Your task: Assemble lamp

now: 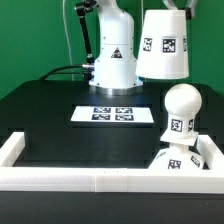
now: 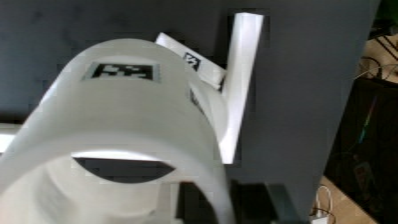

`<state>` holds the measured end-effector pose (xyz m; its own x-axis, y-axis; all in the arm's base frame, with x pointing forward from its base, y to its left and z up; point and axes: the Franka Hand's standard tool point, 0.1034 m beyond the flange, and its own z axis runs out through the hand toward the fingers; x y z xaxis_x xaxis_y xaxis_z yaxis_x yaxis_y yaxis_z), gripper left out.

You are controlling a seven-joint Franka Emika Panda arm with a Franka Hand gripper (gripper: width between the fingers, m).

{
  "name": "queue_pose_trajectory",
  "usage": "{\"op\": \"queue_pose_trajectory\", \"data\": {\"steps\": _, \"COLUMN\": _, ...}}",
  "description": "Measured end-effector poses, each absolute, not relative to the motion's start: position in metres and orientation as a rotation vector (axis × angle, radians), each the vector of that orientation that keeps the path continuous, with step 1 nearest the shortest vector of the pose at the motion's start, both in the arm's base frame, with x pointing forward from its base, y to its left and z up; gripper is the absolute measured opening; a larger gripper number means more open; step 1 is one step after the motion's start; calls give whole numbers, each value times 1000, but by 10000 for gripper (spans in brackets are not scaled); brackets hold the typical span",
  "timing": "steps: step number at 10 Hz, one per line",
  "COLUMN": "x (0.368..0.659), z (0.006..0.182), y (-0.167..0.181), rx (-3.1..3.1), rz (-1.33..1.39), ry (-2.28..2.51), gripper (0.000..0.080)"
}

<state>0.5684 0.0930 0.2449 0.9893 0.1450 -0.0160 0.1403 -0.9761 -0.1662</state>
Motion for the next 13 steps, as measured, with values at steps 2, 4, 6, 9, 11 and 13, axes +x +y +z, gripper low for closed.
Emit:
{"op": "queue_pose_trajectory", "data": {"steps": 2, "x": 566, "z": 236, "y": 104, "rx": -2968, "rz": 62, "ry": -216, "gripper": 47}}
{"op": "queue_pose_trajectory", "data": {"steps": 4, "x": 569, "z": 224, "y": 105, "rx": -2972, "rz": 65, "ry": -216, "gripper": 47}}
{"op": "queue_pose_trajectory", "data": {"steps": 6, "x": 572, "z": 211, "y": 108, "rx": -2975, "rz": 66, "ry": -218, "gripper": 47}}
{"op": "queue_pose_trajectory", "data": {"steps": 9, "x": 577, "z": 184, "y": 105, "rx": -2980, "rz": 83, "ry": -232, "gripper": 47}}
{"op": "queue_pose_trajectory", "data": {"steps": 11, "x": 577, "z": 172, "y": 102, "rx": -2983, "rz": 76, "ry": -245, "gripper": 47}}
{"op": "queue_pose_trajectory", "data": {"steps": 13, "x": 573, "z": 163, "y": 99, "rx": -2987, "rz": 75, "ry": -250, "gripper": 47}}
